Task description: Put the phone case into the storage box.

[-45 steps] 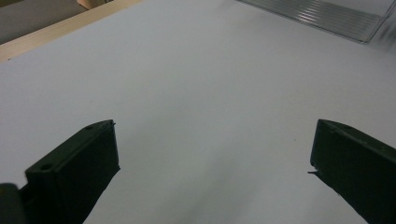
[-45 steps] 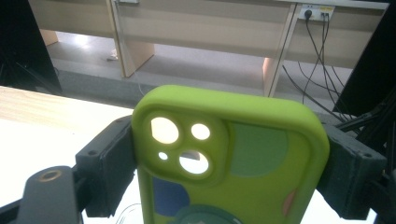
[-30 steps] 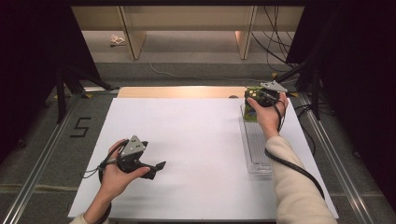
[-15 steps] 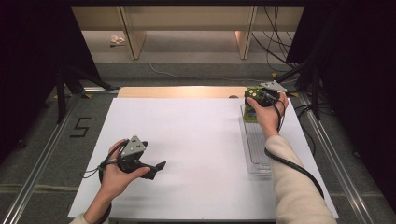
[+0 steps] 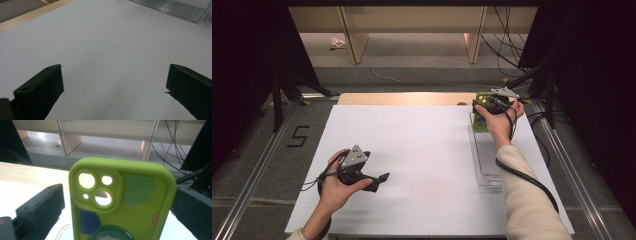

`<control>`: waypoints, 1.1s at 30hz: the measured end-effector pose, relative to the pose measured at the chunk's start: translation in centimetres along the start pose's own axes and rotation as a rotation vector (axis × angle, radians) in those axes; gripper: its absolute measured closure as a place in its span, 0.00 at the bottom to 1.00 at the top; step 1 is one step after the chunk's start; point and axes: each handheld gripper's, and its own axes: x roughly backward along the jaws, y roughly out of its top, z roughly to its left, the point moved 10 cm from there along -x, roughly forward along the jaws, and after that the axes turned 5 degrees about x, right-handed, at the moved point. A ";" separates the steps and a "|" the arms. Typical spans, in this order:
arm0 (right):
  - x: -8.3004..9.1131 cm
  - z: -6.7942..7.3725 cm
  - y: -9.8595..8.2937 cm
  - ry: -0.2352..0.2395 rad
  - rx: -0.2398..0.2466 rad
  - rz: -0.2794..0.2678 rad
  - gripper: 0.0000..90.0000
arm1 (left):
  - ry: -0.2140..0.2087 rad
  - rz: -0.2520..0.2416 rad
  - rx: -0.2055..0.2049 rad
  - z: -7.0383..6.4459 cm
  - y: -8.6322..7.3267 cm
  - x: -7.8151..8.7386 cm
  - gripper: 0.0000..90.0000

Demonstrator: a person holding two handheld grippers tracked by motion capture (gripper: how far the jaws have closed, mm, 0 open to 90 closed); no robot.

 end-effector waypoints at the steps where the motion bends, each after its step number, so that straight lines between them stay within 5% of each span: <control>1: 0.0 0.0 0.0 -0.002 -0.001 -0.001 0.01 | 0.000 0.002 -0.001 0.0 0.0 0.0 0.01; 33: 3.7 1.2 0.4 0.001 -0.031 -0.029 0.02 | 0.002 -0.002 -0.002 -0.1 0.1 0.0 0.01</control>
